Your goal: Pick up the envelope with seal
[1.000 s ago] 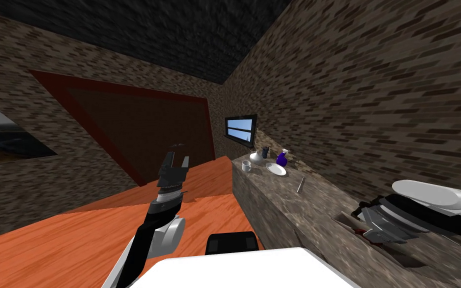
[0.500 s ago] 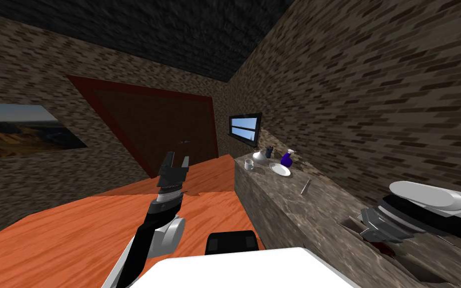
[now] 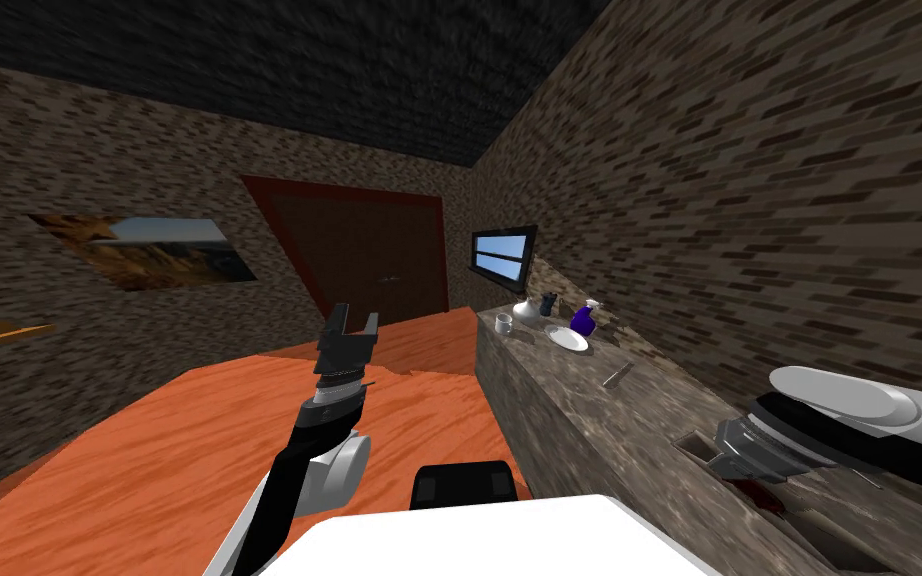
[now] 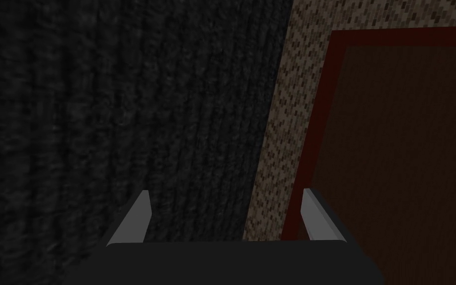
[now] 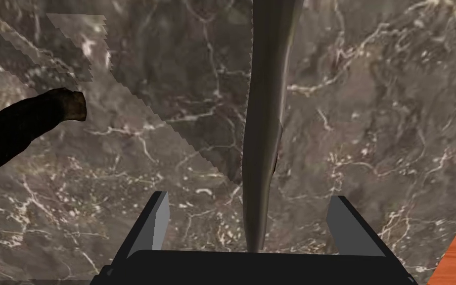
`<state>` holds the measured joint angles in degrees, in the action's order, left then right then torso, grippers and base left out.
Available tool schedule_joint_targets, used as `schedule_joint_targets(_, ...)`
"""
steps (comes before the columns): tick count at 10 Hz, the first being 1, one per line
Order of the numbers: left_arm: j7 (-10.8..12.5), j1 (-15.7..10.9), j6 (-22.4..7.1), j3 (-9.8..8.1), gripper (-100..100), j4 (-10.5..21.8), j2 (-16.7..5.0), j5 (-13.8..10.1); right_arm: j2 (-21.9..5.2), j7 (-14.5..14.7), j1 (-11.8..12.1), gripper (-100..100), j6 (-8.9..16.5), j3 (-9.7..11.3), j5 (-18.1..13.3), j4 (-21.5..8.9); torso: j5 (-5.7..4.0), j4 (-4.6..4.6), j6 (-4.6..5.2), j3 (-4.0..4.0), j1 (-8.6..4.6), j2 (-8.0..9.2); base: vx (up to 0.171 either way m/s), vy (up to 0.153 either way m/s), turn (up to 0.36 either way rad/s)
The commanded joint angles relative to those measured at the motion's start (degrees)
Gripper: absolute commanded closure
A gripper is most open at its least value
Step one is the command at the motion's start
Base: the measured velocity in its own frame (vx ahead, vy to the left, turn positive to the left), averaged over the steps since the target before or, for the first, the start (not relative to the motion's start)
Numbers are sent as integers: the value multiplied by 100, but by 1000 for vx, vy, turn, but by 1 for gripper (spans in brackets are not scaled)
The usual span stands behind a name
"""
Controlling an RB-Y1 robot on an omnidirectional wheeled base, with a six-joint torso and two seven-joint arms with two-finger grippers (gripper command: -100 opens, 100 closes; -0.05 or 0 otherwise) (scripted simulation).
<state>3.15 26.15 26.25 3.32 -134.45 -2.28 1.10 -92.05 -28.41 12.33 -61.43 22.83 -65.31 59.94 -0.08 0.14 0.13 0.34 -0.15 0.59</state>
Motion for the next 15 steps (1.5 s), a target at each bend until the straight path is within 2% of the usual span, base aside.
schedule_joint_targets(1, 0, 0, 0, 0, 0, 0, 0, 0, 40, -281, -35, -100, 76, 59, -35, 33, 0, 0, 0, 0, 0, 0, -195, -22, 260)
schedule_joint_targets(2, 0, 0, 0, 0, 0, 0, 0, 0, 58, -442, -48, -100, 121, 91, -51, 59, 2, 2, 1, 6, 1, 10, -201, -42, 246)
schedule_joint_targets(3, 0, 0, 0, 0, 0, 0, 0, 0, 31, -325, -12, -100, 100, 62, -24, 64, 0, 4, 2, 9, -6, 14, -85, -21, 46)
schedule_joint_targets(4, 0, 2, 0, -1, 0, 0, 0, 0, 32, -361, -12, 100, 111, 65, -24, 69, 0, -1, 9, -5, -3, -14, -15, -3, -12)
schedule_joint_targets(8, 0, 3, 1, -1, 0, -1, 0, 0, 29, -364, -11, 100, 113, 64, -24, 63, -1, -13, 2, -32, 4, -56, -2, -1, 0)
schedule_joint_targets(9, 0, 3, 1, -1, 0, -1, 0, 0, 29, -363, -11, 0, 113, 64, -24, 63, -1, -13, 2, -33, 4, -58, 0, 0, 0)
schedule_joint_targets(10, 0, 3, 1, -1, 0, -1, 0, 0, 22, -120, -22, 100, 30, 26, -20, 7, 0, -13, 2, -34, 4, -59, 130, 3, -328)
schedule_joint_targets(13, 0, 5, 1, -1, 0, -2, 0, 0, -31, 360, 16, 100, -106, -71, 26, -71, 5, -31, 2, -79, 24, -138, 223, 47, -292)
schedule_joint_targets(15, 0, 5, 1, -1, 0, -1, 0, 0, -66, 685, 41, 100, -196, -136, 56, -124, 9, -27, 2, -70, 36, -122, 151, 81, -214)
